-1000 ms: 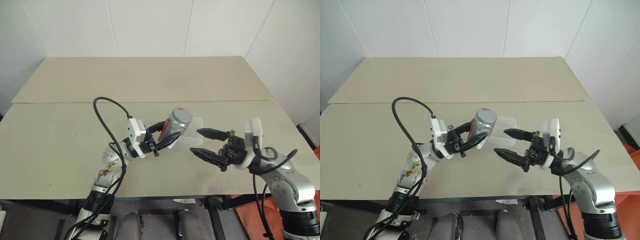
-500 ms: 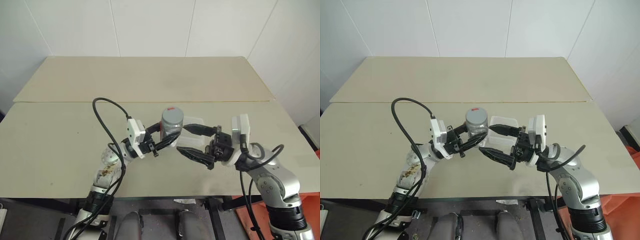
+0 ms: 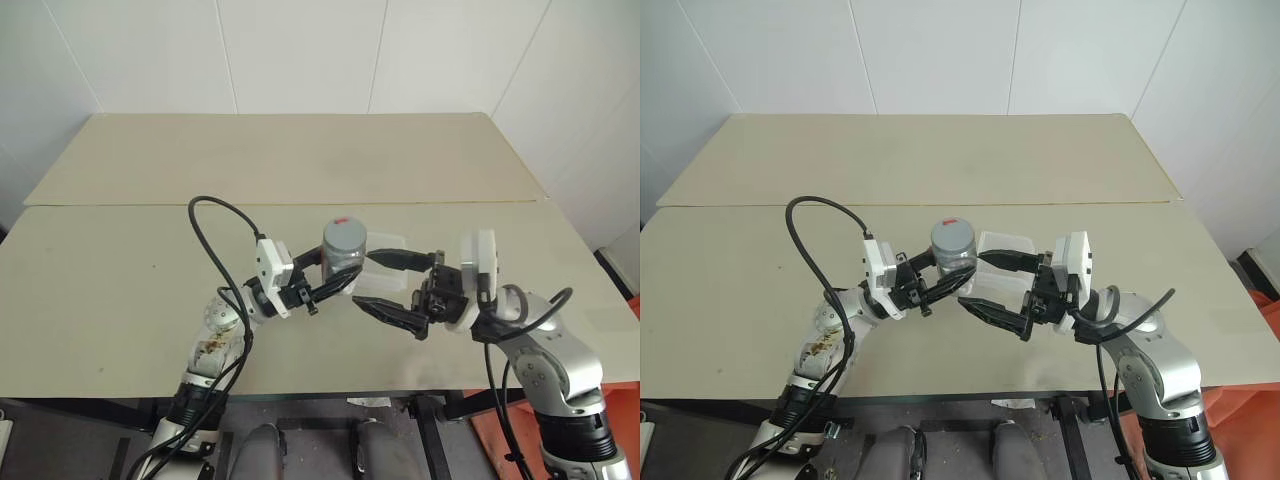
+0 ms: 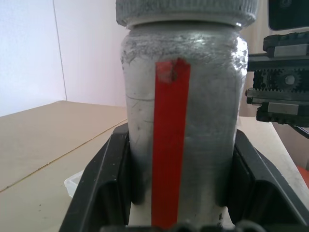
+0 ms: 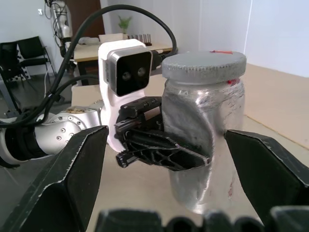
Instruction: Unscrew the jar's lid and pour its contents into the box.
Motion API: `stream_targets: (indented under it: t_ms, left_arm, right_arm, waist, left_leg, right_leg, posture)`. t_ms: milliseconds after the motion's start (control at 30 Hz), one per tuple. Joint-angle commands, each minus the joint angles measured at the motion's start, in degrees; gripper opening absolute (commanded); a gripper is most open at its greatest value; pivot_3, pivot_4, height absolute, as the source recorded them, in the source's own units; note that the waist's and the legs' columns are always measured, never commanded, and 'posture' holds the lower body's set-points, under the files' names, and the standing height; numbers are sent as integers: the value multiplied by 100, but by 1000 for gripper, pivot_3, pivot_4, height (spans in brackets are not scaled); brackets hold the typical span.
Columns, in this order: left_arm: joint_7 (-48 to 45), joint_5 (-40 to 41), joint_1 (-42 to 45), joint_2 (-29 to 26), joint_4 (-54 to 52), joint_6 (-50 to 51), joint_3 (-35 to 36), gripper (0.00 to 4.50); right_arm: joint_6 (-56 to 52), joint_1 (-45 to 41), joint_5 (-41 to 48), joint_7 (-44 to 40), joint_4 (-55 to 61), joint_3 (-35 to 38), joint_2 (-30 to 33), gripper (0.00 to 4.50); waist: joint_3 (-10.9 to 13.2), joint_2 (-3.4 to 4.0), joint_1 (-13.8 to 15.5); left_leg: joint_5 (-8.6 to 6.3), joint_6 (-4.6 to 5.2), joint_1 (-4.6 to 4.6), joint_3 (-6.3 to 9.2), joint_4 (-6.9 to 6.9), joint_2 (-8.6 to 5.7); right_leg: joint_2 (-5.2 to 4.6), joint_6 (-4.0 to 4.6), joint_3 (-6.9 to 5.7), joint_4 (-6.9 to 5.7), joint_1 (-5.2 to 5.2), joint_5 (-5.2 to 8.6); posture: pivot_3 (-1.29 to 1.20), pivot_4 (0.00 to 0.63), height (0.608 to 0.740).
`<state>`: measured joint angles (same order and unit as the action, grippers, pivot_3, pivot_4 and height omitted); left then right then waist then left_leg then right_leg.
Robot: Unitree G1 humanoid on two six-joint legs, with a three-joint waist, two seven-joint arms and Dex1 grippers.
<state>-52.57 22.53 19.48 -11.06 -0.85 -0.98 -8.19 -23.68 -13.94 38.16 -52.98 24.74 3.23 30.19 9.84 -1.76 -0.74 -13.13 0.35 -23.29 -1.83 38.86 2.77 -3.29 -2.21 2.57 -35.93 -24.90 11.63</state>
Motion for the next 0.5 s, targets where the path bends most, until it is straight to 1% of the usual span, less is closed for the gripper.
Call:
stream_targets:
  t_ms: [33, 200, 500]
  left_arm:
    - [44, -43, 30, 51, -72, -120, -35, 2090]
    - [-2, -52, 64, 78, 34, -224, -42, 2090]
    - [14, -106, 46, 160, 59, -343, -98, 2090]
  right_arm:
    - [252, -220, -85, 240, 378, 281, 87, 4500]
    - [149, -621, -249, 708, 432, 305, 106, 4500]
    - [219, -1041, -455, 821, 295, -108, -60, 4500]
  waist:
    - [0, 0, -1]
    - [0, 0, -8]
    - [0, 0, -5]
  left_leg:
    - [0, 0, 0, 0, 0, 0]
    - [0, 0, 1, 1, -1, 0]
    - [0, 0, -1, 1, -1, 0]
  right_leg:
    - [0, 0, 0, 0, 0, 0]
    - [1, 1, -1, -1, -1, 0]
    - [0, 1, 0, 1, -1, 0]
  posture:
    - [0, 150, 740]
    - [0, 150, 740]
    - [0, 150, 740]
